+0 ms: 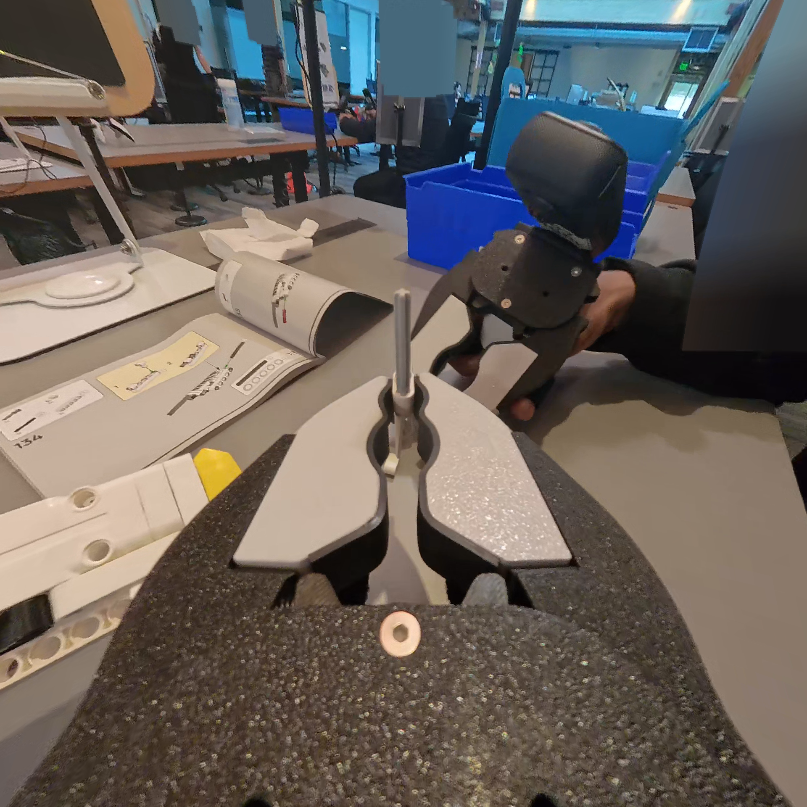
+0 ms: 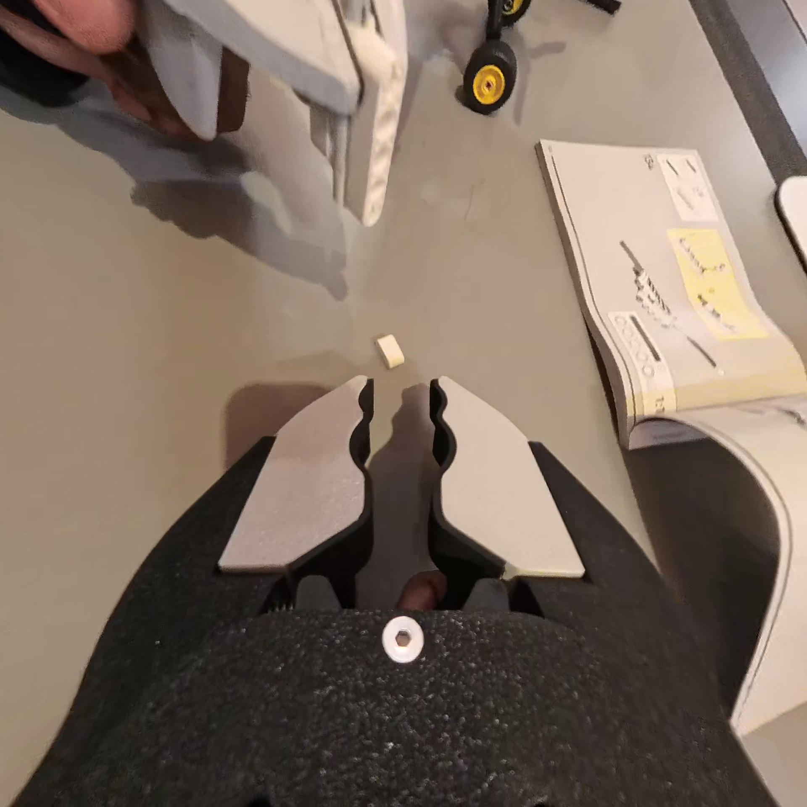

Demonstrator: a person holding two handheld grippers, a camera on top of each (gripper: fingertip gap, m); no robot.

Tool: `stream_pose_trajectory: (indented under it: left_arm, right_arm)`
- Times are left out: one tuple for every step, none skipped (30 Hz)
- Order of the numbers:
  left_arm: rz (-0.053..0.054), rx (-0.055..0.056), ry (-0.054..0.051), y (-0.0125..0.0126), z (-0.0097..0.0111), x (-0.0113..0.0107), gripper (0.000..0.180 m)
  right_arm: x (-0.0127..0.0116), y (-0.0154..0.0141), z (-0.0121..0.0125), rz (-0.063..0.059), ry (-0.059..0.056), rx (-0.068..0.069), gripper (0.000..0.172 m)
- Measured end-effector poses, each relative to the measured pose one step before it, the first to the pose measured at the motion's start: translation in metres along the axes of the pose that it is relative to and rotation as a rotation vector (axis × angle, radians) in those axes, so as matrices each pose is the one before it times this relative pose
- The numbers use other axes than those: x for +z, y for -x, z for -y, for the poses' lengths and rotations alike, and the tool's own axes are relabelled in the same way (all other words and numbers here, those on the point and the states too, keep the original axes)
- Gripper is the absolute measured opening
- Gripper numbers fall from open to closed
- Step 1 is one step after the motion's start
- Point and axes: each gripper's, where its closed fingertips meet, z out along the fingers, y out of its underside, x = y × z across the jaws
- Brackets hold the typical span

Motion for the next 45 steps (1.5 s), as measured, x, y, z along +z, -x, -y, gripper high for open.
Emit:
stream_pose_trajectory:
  left_arm:
    - [-0.0032,0.0047,0.0090,-0.00045,-0.00134,0.00034,0.008]
    - [-0.0047,0.0038,0.0074,-0.00078,-0.00068,0.00008,0.008]
    - [-0.0070,0.0010,0.0074,-0.00098,-0.00066,0.00004,0.008]
    - [-0.0054,-0.0032,0.0109,-0.00051,-0.00109,0.00022,0.008]
    - [-0.0033,-0.0035,0.0092,-0.00027,-0.00098,0.00017,0.008]
    - [-0.0057,-0.0024,0.0084,-0.00052,-0.00090,0.00013,0.008]
    - [-0.0053,-0.0047,0.0109,-0.00048,-0.00123,0.00024,0.008]
    - [-0.0049,-0.0077,0.0120,-0.00029,-0.00147,0.00045,0.008]
    - [-0.0071,-0.0097,0.0114,-0.00073,-0.00129,0.00036,0.008]
    - [-0.0067,-0.0095,0.0098,-0.00067,-0.00121,0.00030,0.008]
    - [-0.0028,-0.0105,0.0118,-0.00018,-0.00147,0.00046,0.008]
    - [-0.0037,-0.0106,0.0123,-0.00037,-0.00168,0.00059,0.008]
    - [-0.0025,-0.0097,0.0124,-0.00031,-0.00187,0.00068,0.008]
    - [0.0012,-0.0048,0.0120,0.00000,-0.00181,0.00058,0.008]
    - [0.0035,0.0020,0.0142,0.00010,-0.00203,0.00061,0.008]
    - [0.0013,0.0083,0.0149,-0.00055,-0.00199,0.00064,0.008]
    - [-0.0008,0.0097,0.0087,-0.00114,-0.00124,0.00042,0.008]
    - [-0.0041,0.0073,0.0038,-0.00164,-0.00077,0.00019,0.008]
    - [-0.0005,0.0025,0.0043,-0.00076,-0.00147,0.00018,0.008]
    - [-0.0007,-0.0010,0.0038,-0.00030,-0.00185,0.00017,0.008]
    - [-0.0013,-0.0056,0.0039,0.00014,-0.00244,0.00005,0.008]
    - [-0.0018,-0.0083,0.0025,0.00045,-0.00224,-0.00004,0.008]
    - [0.0005,-0.0088,0.0010,0.00104,-0.00150,-0.00032,0.008]
    - [0.0010,-0.0050,-0.0021,0.00126,-0.00060,-0.00049,0.008]
    - [0.0025,-0.0033,-0.0036,0.00162,-0.00002,-0.00055,0.008]
    - [0.0025,-0.0045,-0.0023,0.00147,0.00014,-0.00032,0.008]
    - [0.0028,-0.0052,-0.0040,0.00123,0.00027,-0.00034,0.008]
    - [0.0007,-0.0033,-0.0040,0.00062,0.00028,-0.00016,0.008]
    - [0.0027,0.0005,-0.0035,0.00056,0.00011,-0.00018,0.008]
    - [0.0022,0.0058,-0.0027,0.00039,-0.00017,-0.00021,0.008]
    - [0.0053,0.0088,0.0016,0.00081,-0.00103,-0.00006,0.008]
    - [0.0090,0.0105,0.0051,0.00154,-0.00186,-0.00029,0.008]
    - [0.0051,0.0105,0.0059,0.00115,-0.00227,-0.00034,0.008]
    - [-0.0002,0.0078,0.0021,0.00012,-0.00167,-0.00084,0.008]
    - [-0.0056,0.0050,-0.0052,-0.00071,-0.00030,-0.00094,0.008]
    - [-0.0041,0.0001,-0.0088,-0.00044,0.00059,-0.00090,0.008]
    - [-0.0046,-0.0033,-0.0062,-0.00016,0.00080,-0.00041,0.008]
    - [-0.0053,-0.0056,-0.0007,-0.00014,0.00017,0.00021,0.008]
    - [-0.0047,-0.0027,0.0017,-0.00027,-0.00036,0.00049,0.008]
    - [-0.0047,0.0011,0.0015,-0.00054,-0.00034,0.00038,0.008]
    - [-0.0043,0.0009,0.0003,-0.00056,-0.00011,0.00012,0.008]
    - [-0.0032,-0.0017,-0.0012,-0.00014,0.00018,0.00001,0.008]
    - [-0.0035,-0.0035,-0.0004,-0.00009,0.00003,0.00004,0.008]
    - [-0.0028,-0.0023,0.0005,-0.00012,0.00000,-0.00002,0.008]
    - [-0.0008,-0.0007,-0.0001,0.00005,-0.00006,0.00000,0.008]
  right_arm:
    - [0.00302,-0.00040,0.00228,0.0087,-0.0026,-0.0245,0.024]
    - [0.00267,-0.00005,0.00238,0.0123,-0.0043,-0.0204,0.024]
    - [0.00236,-0.00012,0.00251,0.0112,-0.0054,-0.0156,0.024]
    - [0.00235,-0.00045,0.00209,0.0099,-0.0015,-0.0113,0.024]
    - [0.00212,-0.00027,0.00170,0.0112,0.0030,-0.0090,0.023]
    - [0.00192,-0.00039,0.00053,0.0091,0.0080,-0.0069,0.020]
    - [0.00193,-0.00027,-0.00124,0.0077,0.0149,-0.0024,0.017]
    - [0.00228,0.00031,-0.00298,0.0091,0.0207,0.0014,0.013]
    - [0.00233,0.00036,-0.00409,0.0065,0.0229,0.0056,0.008]
    - [0.00057,-0.00018,-0.00113,0.0048,0.0016,0.0197,0.000]
    - [-0.00030,0.00043,-0.00116,0.0106,-0.0024,0.0270,0.000]
    - [-0.00118,0.00040,-0.00200,0.0141,0.0021,0.0265,0.000]
    - [-0.00147,0.00010,-0.00259,0.0124,0.0043,0.0241,0.000]
    - [-0.00161,-0.00081,-0.00221,0.0056,-0.0006,0.0202,0.000]
    - [-0.00158,-0.00191,-0.00163,-0.0044,-0.0029,0.0130,0.000]
    - [-0.00115,-0.00199,-0.00123,-0.0076,-0.0022,0.0051,0.000]
    - [-0.00066,-0.00163,-0.00065,-0.0073,0.0005,0.0003,0.000]
    - [-0.00019,-0.00193,0.00013,-0.0117,0.0017,-0.0024,0.000]
    - [0.00015,-0.00218,0.00102,-0.0150,0.0005,-0.0034,0.002]
    - [0.00045,-0.00208,0.00182,-0.0144,-0.0005,-0.0019,0.006]
    - [0.00061,-0.00186,0.00246,-0.0128,-0.0021,0.0016,0.008]
    - [0.00079,-0.00181,0.00302,-0.0112,-0.0047,0.0035,0.009]
    - [0.00108,-0.00185,0.00327,-0.0117,-0.0063,0.0014,0.011]
    - [0.00153,-0.00295,0.00257,-0.0180,-0.0019,-0.0002,0.015]
    - [0.00216,-0.00319,0.00170,-0.0168,0.0055,-0.0024,0.016]
    - [0.00268,-0.00292,0.00199,-0.0135,0.0037,-0.0020,0.018]
    - [0.00322,-0.00199,0.00321,-0.0074,-0.0039,0.0018,0.020]
    - [0.00362,-0.00094,0.00396,-0.0003,-0.0085,0.0053,0.023]
    - [0.00395,-0.00042,0.00380,0.0015,-0.0058,0.0089,0.025]
    - [0.00378,-0.00008,0.00286,-0.0010,-0.0002,0.0081,0.028]
    - [0.00305,0.00038,0.00172,-0.0045,0.0022,0.0033,0.029]
    - [0.00185,0.00093,0.00037,-0.0070,0.0006,-0.0013,0.030]
    - [0.00067,0.00176,-0.00064,-0.0061,-0.0028,-0.0035,0.030]
    - [-0.00098,0.00161,0.00038,-0.0078,-0.0156,0.0002,0.029]
    - [-0.00227,0.00053,-0.00018,-0.0143,-0.0147,-0.0058,0.029]
    - [-0.00303,-0.00125,-0.00099,-0.0249,-0.0100,-0.0122,0.029]
    - [-0.00293,-0.00058,-0.00052,-0.0156,-0.0123,-0.0106,0.029]
    - [-0.00255,-0.00044,0.00017,-0.0099,-0.0154,-0.0025,0.029]
    - [-0.00188,-0.00062,0.00096,-0.0052,-0.0174,0.0039,0.029]
    - [-0.00105,-0.00046,0.00035,0.0013,-0.0106,0.0083,0.029]
    - [0.00002,-0.00053,-0.00042,0.0078,0.0011,0.0137,0.029]
    - [0.00110,-0.00022,-0.00126,0.0129,0.0104,0.0157,0.029]
    - [0.00131,-0.00019,-0.00162,0.0123,0.0145,0.0148,0.029]
    - [0.00132,0.00000,-0.00143,0.0104,0.0122,0.0103,0.029]
    - [0.00073,0.00036,-0.00062,0.0093,0.0065,0.0047,0.029]
